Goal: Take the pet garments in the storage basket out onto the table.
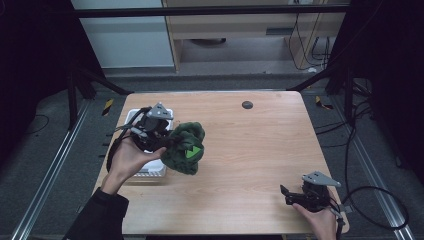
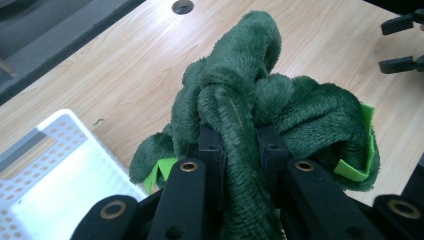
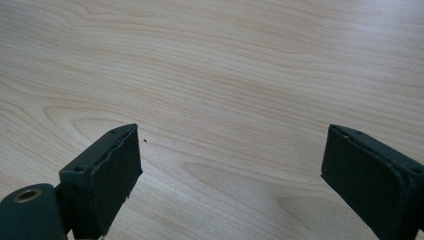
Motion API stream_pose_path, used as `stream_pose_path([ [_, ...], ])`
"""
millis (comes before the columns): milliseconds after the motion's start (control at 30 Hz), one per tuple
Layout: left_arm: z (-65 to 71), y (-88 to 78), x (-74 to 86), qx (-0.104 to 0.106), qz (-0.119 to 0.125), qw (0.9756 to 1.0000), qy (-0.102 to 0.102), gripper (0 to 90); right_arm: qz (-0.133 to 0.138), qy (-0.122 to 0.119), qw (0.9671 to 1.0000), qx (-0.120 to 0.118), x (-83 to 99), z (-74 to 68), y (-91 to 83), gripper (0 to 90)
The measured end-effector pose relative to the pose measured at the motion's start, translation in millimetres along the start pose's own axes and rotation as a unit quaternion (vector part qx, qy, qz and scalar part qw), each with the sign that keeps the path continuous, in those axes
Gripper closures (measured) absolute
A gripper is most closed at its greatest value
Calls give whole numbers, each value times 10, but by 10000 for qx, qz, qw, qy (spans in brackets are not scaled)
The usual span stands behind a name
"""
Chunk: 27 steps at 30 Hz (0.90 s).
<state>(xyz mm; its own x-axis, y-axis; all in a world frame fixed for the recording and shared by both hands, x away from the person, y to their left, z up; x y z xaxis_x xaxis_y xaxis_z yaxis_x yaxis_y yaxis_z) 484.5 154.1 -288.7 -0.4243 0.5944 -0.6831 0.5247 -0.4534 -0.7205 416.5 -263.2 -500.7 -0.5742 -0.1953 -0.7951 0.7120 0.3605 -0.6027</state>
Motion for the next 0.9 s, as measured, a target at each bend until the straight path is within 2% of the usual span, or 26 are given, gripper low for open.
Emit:
stream_pose_path([
  [500, 253, 285, -142, 234, -218, 9989, 351, 777, 66, 17, 9999, 90, 0, 24, -22, 90],
  [767, 378, 382, -253, 337, -195, 9982, 455, 777, 110, 86, 9997, 192, 4, 66, -39, 90],
  [900, 448, 441, -287, 416, -219, 9974, 544, 777, 126, 46, 9997, 222, 2, 74, -40, 90],
])
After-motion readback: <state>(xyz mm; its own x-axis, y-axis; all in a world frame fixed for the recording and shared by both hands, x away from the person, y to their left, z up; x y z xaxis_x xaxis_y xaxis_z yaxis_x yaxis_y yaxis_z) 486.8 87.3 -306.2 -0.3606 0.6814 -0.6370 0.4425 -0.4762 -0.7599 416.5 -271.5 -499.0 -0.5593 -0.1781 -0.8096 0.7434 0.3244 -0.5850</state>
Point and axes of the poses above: each handheld gripper's, and its own axes: y roughly forward along the jaws, x roughly out of its underside, z roughly to its right, the point moved 2 cm from there along y, roughly forward along the jaws, and after that the axes turned 4 degrees about -x, right-handed, at the moved point
